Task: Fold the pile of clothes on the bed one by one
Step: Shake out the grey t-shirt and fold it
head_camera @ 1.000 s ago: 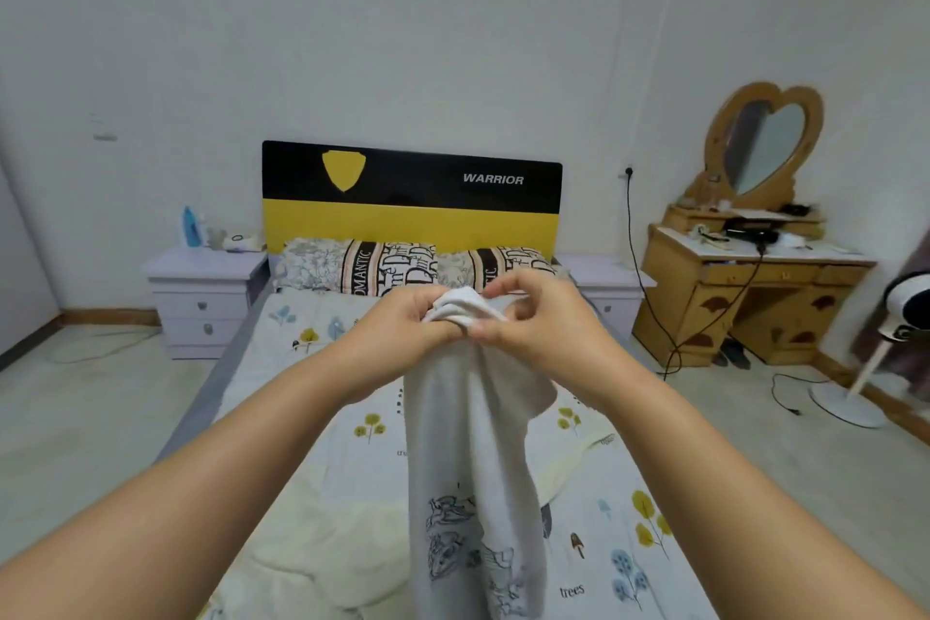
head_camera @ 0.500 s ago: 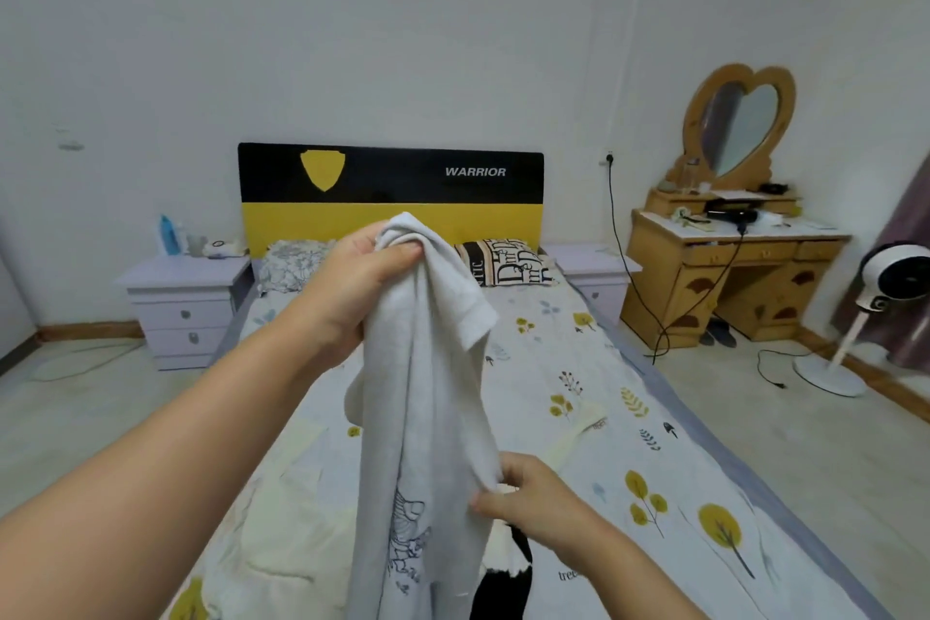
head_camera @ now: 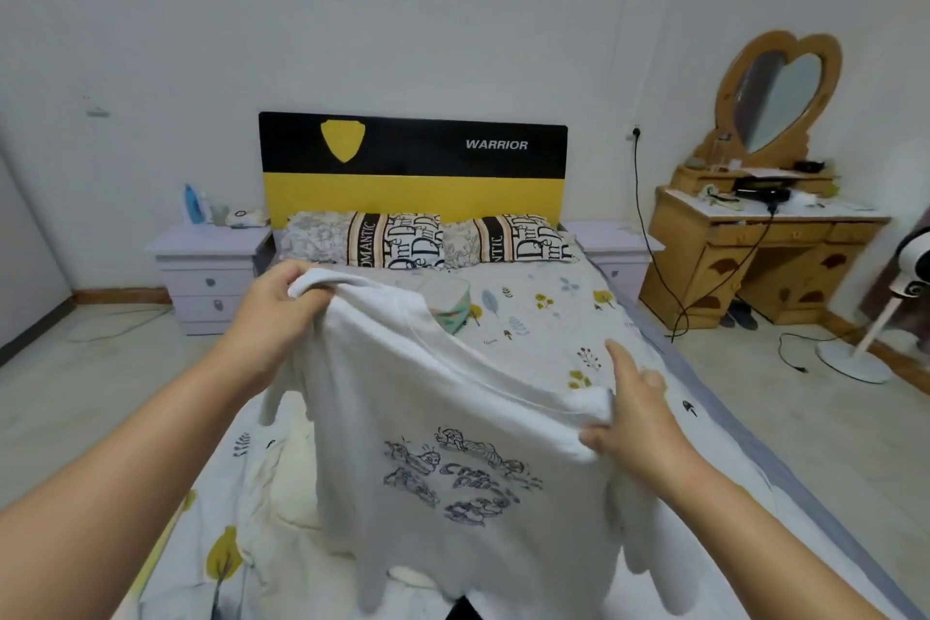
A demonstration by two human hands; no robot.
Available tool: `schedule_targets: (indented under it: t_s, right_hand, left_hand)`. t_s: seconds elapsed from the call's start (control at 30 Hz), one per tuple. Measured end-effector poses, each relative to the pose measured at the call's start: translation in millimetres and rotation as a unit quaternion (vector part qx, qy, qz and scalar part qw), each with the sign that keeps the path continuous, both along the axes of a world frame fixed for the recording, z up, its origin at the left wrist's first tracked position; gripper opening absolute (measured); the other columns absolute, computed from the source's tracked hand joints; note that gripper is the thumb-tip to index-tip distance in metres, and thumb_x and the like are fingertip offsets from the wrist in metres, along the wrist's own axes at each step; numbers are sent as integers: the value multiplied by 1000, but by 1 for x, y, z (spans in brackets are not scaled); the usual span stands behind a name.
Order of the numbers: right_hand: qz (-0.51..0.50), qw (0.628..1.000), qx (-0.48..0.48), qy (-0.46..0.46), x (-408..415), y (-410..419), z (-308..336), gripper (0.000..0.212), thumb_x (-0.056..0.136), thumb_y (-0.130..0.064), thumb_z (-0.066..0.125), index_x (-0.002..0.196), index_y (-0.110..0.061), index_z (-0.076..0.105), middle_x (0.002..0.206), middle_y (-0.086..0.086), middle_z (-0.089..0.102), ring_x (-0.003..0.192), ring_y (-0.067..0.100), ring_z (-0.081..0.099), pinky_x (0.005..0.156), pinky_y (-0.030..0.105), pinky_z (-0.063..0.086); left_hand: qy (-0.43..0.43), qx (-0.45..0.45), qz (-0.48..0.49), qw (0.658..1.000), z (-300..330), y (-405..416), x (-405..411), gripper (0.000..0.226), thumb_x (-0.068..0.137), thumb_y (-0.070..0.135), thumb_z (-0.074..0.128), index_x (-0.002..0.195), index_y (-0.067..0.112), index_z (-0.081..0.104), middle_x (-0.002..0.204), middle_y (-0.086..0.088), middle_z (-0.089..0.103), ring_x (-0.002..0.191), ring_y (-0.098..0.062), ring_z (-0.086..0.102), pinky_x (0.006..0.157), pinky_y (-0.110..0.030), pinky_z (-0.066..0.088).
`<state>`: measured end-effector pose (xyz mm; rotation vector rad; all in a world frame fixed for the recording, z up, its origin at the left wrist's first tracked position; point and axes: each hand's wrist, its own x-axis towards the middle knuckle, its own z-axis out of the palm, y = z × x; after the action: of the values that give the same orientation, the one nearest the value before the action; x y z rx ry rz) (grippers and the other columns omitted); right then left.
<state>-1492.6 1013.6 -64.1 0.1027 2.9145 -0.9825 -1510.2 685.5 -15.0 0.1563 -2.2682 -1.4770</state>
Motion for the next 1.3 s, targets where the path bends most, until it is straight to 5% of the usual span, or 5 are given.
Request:
schedule_targets:
  t_s: [0.17, 0.33, 0.83, 0.97, 1.3]
  right_hand:
    - [34, 987, 104, -121, 5, 14, -22, 38, 83, -12, 63, 57, -15, 36, 61, 3, 30, 57, 17, 33, 50, 28, 19]
    - [-50, 985, -165, -26, 17, 30, -41, 26, 91, -6, 47, 68, -12, 36, 67, 4, 36, 63, 16, 31, 57, 31, 21]
    - [16, 968, -169, 183, 74, 37, 72, 19, 91, -18, 47, 73, -18, 52, 64, -6, 52, 58, 3, 47, 57, 30, 33]
    - [33, 952, -193, 234, 84, 37, 116, 13, 78, -31, 53, 75, -20, 59, 72, 1, 63, 64, 20, 57, 62, 36, 46]
    - [38, 986, -151, -67, 4, 47, 1, 17, 81, -20, 69, 70, -10, 61, 71, -2, 64, 61, 10, 56, 60, 23, 42]
  left_hand:
    - [7, 50, -13, 999, 0, 5, 2, 25, 84, -4, 46, 77, 14, 62, 75, -5, 59, 70, -13, 49, 61, -24, 35]
    - [-50, 4, -29, 998, 1, -6, 7, 21, 84, -1, 51, 77, 13, 65, 76, -8, 60, 71, -18, 51, 63, -30, 36]
    - [-27, 66, -100, 992, 26, -39, 52, 13, 82, 29, 64, 77, 18, 70, 56, 4, 67, 46, -4, 60, 44, -11, 45]
    - [17, 51, -124, 991, 45, -40, 65, 69, 35, 75, 72, 78, 22, 72, 62, 7, 69, 52, -2, 63, 47, -10, 48]
    - [-183, 8, -72, 980, -89, -18, 27, 25, 85, 11, 63, 62, 1, 62, 59, -7, 53, 55, -17, 46, 53, -28, 30]
